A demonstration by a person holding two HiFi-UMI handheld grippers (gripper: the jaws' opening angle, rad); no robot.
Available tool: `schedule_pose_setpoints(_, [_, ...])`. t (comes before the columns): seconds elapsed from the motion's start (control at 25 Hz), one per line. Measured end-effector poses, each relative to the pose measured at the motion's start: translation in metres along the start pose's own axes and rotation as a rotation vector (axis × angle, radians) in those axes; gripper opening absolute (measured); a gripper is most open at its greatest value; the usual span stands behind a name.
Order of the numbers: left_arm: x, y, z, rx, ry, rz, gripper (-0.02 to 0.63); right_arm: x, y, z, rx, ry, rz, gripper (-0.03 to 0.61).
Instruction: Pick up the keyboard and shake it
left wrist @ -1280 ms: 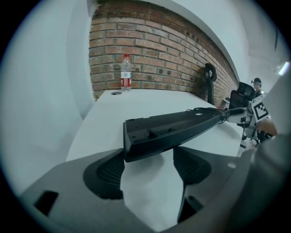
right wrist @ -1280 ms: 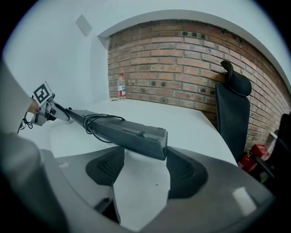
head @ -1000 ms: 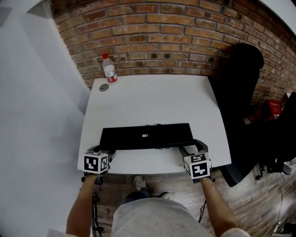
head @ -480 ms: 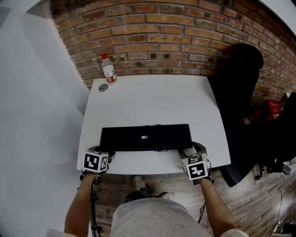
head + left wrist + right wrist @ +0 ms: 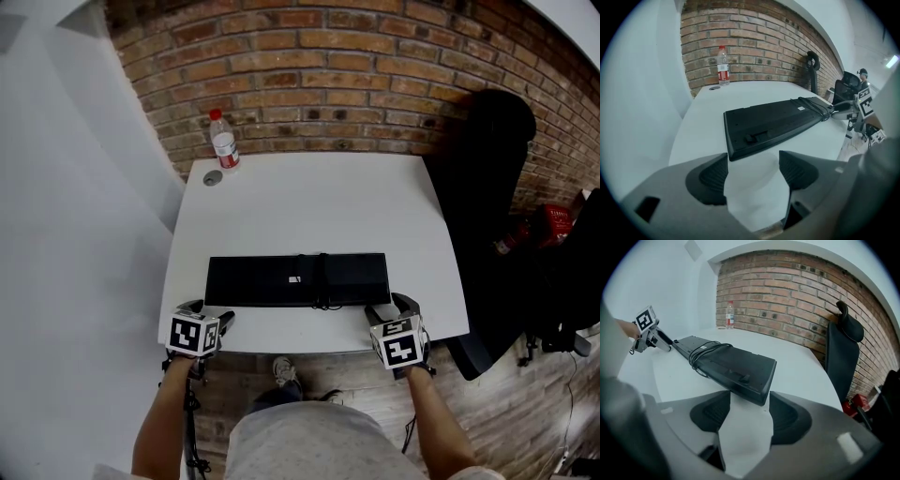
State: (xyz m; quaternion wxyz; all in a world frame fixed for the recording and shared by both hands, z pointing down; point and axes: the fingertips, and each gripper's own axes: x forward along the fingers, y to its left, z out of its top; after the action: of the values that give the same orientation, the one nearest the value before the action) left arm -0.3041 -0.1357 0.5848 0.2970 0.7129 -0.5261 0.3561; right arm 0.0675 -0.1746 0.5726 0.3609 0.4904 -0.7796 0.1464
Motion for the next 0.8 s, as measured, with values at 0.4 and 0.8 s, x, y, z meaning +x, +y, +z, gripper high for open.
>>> schedule_pose_setpoints(0.4, [-0.029, -0.037, 0.04, -0.024, -0.177, -0.028, 0.307, -0.027, 0.01, 0.034, 0.027, -0.104, 0.04, 0.229])
schedule_pose_setpoints(0.8, [-0.071, -0.08, 0.098, 0.001, -0.409, -0.055, 0.204, -0.053, 0.03, 0.085, 0.031, -0.24, 0.101, 0.141])
